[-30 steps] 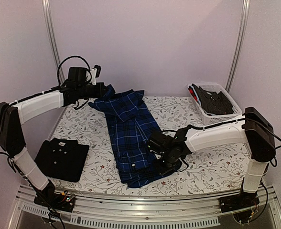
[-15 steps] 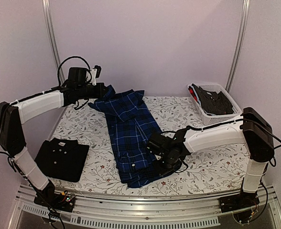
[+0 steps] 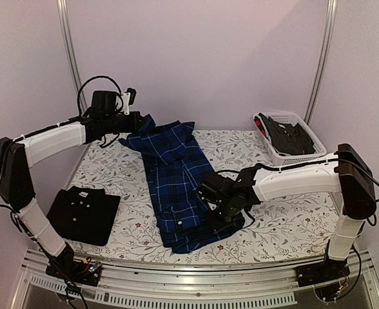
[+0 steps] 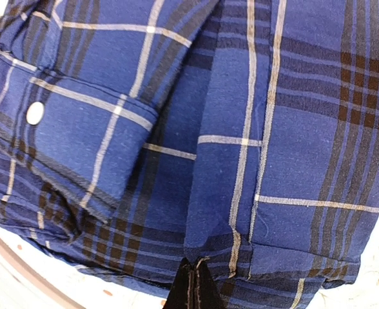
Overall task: Fold and stack the long sleeve shirts
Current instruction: Adjust the corner of the shirt on the rectangle-folded shirt, then fold the sleeve of the rectangle-folded shirt, then adjust the sleeve of the rectangle-folded shirt.
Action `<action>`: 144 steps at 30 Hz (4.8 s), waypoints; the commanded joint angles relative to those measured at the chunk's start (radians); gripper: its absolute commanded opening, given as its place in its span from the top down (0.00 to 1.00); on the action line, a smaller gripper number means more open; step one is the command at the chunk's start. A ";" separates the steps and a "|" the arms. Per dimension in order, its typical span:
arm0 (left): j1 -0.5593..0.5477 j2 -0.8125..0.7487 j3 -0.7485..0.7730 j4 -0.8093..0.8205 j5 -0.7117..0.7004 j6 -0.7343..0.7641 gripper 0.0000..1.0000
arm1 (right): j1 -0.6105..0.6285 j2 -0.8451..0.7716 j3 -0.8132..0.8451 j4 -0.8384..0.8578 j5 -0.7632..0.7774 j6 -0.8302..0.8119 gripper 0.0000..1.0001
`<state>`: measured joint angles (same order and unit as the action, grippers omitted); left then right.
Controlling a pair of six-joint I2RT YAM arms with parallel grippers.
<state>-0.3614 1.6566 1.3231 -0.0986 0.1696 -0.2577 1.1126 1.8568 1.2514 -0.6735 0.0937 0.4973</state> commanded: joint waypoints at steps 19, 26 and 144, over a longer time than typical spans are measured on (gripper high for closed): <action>0.007 0.030 0.252 -0.046 0.018 0.044 1.00 | 0.025 0.014 -0.065 0.130 -0.155 0.001 1.00; -0.006 0.069 0.269 -0.081 0.247 0.102 1.00 | 0.016 -0.027 -0.042 0.140 -0.113 0.008 0.76; -0.023 0.201 -0.156 0.061 0.260 -0.337 0.58 | -0.142 -0.228 -0.237 0.178 0.012 0.208 0.97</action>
<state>-0.3943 1.8378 1.1366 -0.0391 0.4225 -0.5968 0.9611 1.6646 1.0351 -0.4904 0.0910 0.6815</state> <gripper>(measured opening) 0.433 0.019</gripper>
